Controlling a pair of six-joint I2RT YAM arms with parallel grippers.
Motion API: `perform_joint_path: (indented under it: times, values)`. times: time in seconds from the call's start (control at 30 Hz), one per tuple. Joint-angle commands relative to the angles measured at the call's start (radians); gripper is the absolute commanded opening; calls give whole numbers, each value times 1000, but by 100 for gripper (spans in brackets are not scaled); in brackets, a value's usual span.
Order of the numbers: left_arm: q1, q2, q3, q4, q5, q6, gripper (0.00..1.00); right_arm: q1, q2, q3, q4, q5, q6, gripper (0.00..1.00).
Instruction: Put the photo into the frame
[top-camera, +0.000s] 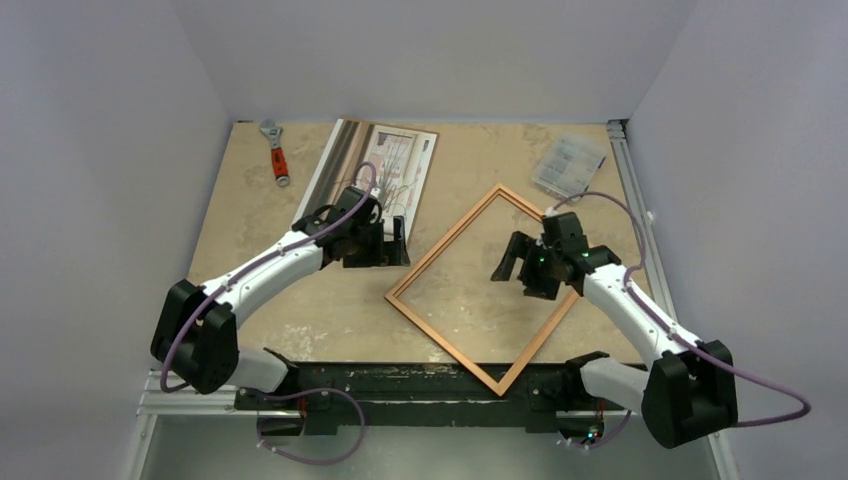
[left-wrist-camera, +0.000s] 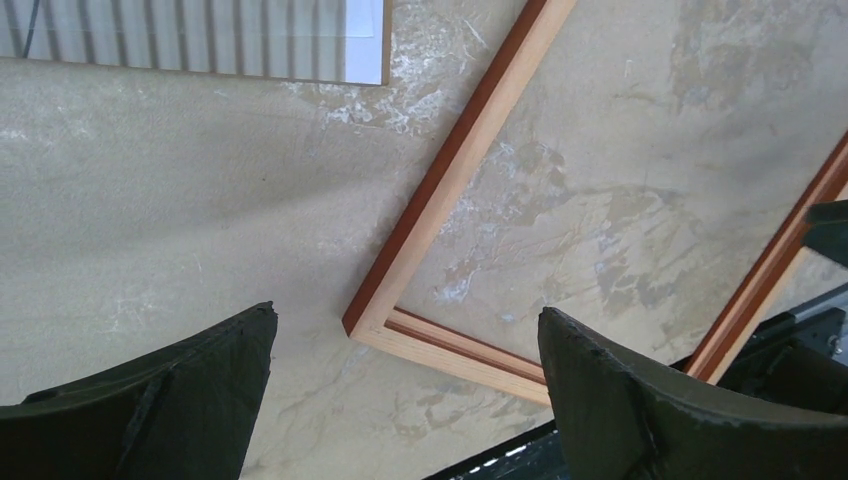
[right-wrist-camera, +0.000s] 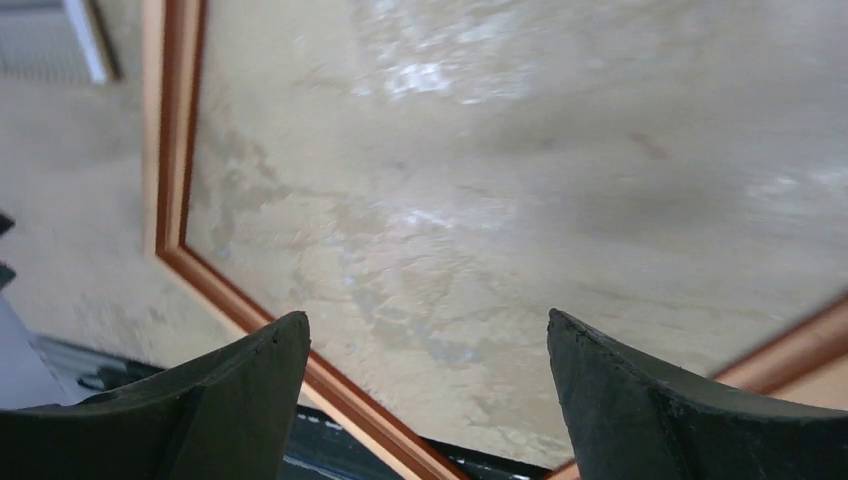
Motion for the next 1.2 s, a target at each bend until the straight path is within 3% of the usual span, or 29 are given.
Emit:
perform_joint_path:
  times: [0.0,0.07,0.13,0.23,0.53,0.77,0.9,1.0,1.17]
  values:
    - [-26,38,65,-45,-104,39,100,-136,-70,29,-203,121,36,88]
    - [-29,35,68,-43,-106,41,100,-173,-97,52,-255,214,46,90]
    - [-28,19,69,-37,-98,46,100,-207,-113,67,-304,315,66,98]
    - [-28,-20,69,-37,-95,54,100,-264,-102,69,-328,403,76,99]
    - [-28,-131,86,-73,-114,66,100,-385,-23,-11,-234,373,82,98]
    - [-28,-202,92,-77,-108,63,100,-392,100,-65,-104,294,38,92]
    - [-28,-222,94,-82,-113,65,100,-391,121,-66,-52,302,-8,85]
    - [-28,-229,101,-92,-121,66,100,-391,109,-66,-21,317,-32,73]
    - [-29,-239,108,-100,-127,73,100,-391,150,-43,26,285,-86,40]
